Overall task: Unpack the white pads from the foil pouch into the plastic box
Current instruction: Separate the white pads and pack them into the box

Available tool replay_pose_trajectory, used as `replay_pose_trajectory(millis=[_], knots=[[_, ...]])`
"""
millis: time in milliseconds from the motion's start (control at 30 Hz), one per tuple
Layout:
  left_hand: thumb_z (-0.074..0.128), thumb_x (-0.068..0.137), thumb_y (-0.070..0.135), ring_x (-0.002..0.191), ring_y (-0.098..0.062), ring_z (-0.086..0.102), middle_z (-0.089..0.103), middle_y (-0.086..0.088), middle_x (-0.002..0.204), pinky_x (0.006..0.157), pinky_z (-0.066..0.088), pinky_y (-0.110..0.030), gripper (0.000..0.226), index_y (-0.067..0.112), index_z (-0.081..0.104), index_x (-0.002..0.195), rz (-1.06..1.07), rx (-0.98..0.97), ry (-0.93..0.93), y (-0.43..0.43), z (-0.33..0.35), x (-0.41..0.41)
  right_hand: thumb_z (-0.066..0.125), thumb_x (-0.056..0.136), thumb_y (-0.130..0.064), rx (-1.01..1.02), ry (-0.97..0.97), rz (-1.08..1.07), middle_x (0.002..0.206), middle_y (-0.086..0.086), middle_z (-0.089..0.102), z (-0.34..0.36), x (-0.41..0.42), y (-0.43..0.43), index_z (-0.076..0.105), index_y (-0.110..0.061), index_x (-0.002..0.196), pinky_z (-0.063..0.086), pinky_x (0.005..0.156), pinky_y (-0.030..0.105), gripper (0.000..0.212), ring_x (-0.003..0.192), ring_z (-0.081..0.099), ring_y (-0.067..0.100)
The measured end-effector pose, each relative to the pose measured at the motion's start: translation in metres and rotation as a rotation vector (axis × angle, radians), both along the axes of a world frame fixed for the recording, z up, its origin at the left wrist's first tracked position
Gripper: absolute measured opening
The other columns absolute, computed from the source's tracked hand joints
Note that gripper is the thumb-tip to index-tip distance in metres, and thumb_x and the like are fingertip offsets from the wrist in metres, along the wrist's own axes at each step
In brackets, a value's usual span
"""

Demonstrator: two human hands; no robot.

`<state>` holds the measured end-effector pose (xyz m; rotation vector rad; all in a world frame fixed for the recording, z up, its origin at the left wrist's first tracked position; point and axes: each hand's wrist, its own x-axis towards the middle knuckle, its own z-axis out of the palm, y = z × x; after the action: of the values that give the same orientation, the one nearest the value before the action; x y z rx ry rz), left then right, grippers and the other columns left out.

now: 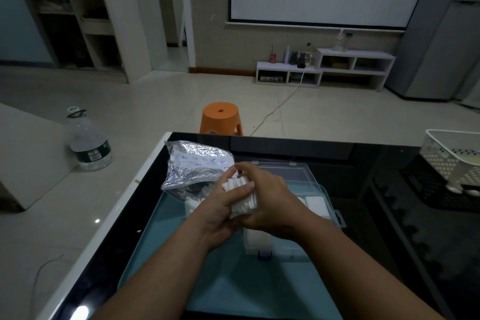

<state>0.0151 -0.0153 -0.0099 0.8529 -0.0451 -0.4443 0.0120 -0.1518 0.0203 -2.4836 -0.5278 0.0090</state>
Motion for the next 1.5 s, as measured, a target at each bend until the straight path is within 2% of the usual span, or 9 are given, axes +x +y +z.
replay_pose_trajectory(millis=[400, 567, 700, 767, 833, 1000, 1100, 1333, 1500], knots=[[0.053, 0.070, -0.006, 0.059, -0.025, 0.061, 0.063, -0.016, 0.082, 0.053, 0.053, -0.033, 0.057, 0.023, 0.052, 0.120, 0.080, -0.015, 0.090, 0.001, 0.003, 0.004, 0.081, 0.073, -0.029, 0.060, 0.154, 0.029, 0.155, -0.010, 0.029, 0.007, -0.002, -0.007, 0.001, -0.046, 0.151, 0.026, 0.115, 0.042, 0.113, 0.141, 0.025, 0.017], [0.040, 0.084, -0.006, 0.067, -0.026, 0.063, 0.069, -0.016, 0.077, 0.058, 0.058, -0.035, 0.035, 0.006, 0.051, 0.114, 0.197, -0.008, 0.160, 0.003, 0.001, 0.007, 0.061, 0.074, -0.028, 0.334, 0.231, -0.020, 0.139, -0.009, 0.044, 0.011, -0.001, -0.010, 0.043, -0.031, 0.139, 0.037, 0.099, 0.026, 0.068, 0.127, 0.040, 0.010], [0.039, 0.083, -0.005, 0.074, -0.029, 0.065, 0.067, -0.020, 0.085, 0.072, 0.058, -0.040, 0.026, 0.000, 0.056, 0.102, 0.232, -0.050, 0.191, 0.001, 0.002, 0.007, 0.066, 0.089, -0.027, 0.301, 0.032, -0.156, 0.111, -0.009, 0.057, 0.007, 0.004, -0.008, 0.064, -0.031, 0.089, 0.044, 0.092, 0.029, 0.004, 0.106, 0.050, 0.007], [0.043, 0.084, -0.001, 0.081, -0.030, 0.063, 0.066, -0.023, 0.092, 0.082, 0.054, -0.041, 0.022, -0.002, 0.058, 0.100, 0.229, -0.018, 0.212, 0.000, 0.002, 0.008, 0.071, 0.085, -0.029, 0.265, 0.023, -0.150, 0.106, -0.010, 0.057, 0.005, 0.004, -0.006, 0.067, -0.029, 0.085, 0.039, 0.078, 0.018, 0.003, 0.098, 0.050, 0.003], [0.052, 0.080, 0.006, 0.077, -0.027, 0.063, 0.067, -0.020, 0.087, 0.073, 0.055, -0.036, 0.019, -0.001, 0.060, 0.095, 0.223, 0.034, 0.211, -0.002, 0.003, 0.007, 0.073, 0.083, -0.031, 0.258, 0.037, -0.144, 0.105, -0.011, 0.055, 0.003, 0.003, -0.003, 0.071, -0.028, 0.085, 0.033, 0.071, 0.012, 0.005, 0.094, 0.048, -0.002], [0.059, 0.087, 0.022, 0.064, -0.018, 0.059, 0.065, -0.007, 0.076, 0.051, 0.046, -0.024, 0.014, 0.011, 0.062, 0.095, 0.264, 0.198, 0.222, -0.002, -0.003, 0.010, 0.075, 0.081, -0.035, 0.261, 0.068, -0.200, 0.108, -0.015, 0.050, -0.003, 0.006, 0.001, 0.068, -0.035, 0.080, 0.036, 0.081, 0.025, 0.007, 0.103, 0.046, 0.004], [0.064, 0.087, 0.028, 0.070, -0.019, 0.061, 0.066, -0.009, 0.083, 0.057, 0.047, -0.028, 0.024, 0.011, 0.064, 0.103, 0.241, 0.221, 0.227, -0.001, -0.002, 0.010, 0.071, 0.083, -0.032, 0.222, 0.064, -0.200, 0.101, -0.015, 0.049, -0.003, 0.005, 0.000, 0.065, -0.036, 0.078, 0.038, 0.074, 0.022, 0.009, 0.095, 0.045, 0.004], [0.056, 0.089, 0.003, 0.076, -0.026, 0.066, 0.070, -0.015, 0.084, 0.080, 0.052, -0.039, 0.014, 0.001, 0.064, 0.101, 0.244, 0.216, 0.167, -0.005, -0.001, 0.008, 0.068, 0.084, -0.013, 0.367, 0.099, -0.316, 0.091, -0.011, 0.054, -0.002, 0.010, -0.011, 0.060, -0.031, 0.077, 0.047, 0.070, 0.023, 0.021, 0.079, 0.051, 0.005], [0.058, 0.087, -0.004, 0.074, -0.027, 0.066, 0.069, -0.016, 0.083, 0.065, 0.056, -0.032, 0.010, 0.003, 0.064, 0.086, 0.286, 0.353, 0.089, -0.008, -0.003, 0.010, 0.069, 0.084, -0.013, 0.497, 0.294, -0.347, 0.091, 0.004, 0.062, -0.004, 0.013, -0.020, 0.056, -0.019, 0.086, 0.053, 0.071, 0.033, 0.014, 0.084, 0.060, 0.021]])
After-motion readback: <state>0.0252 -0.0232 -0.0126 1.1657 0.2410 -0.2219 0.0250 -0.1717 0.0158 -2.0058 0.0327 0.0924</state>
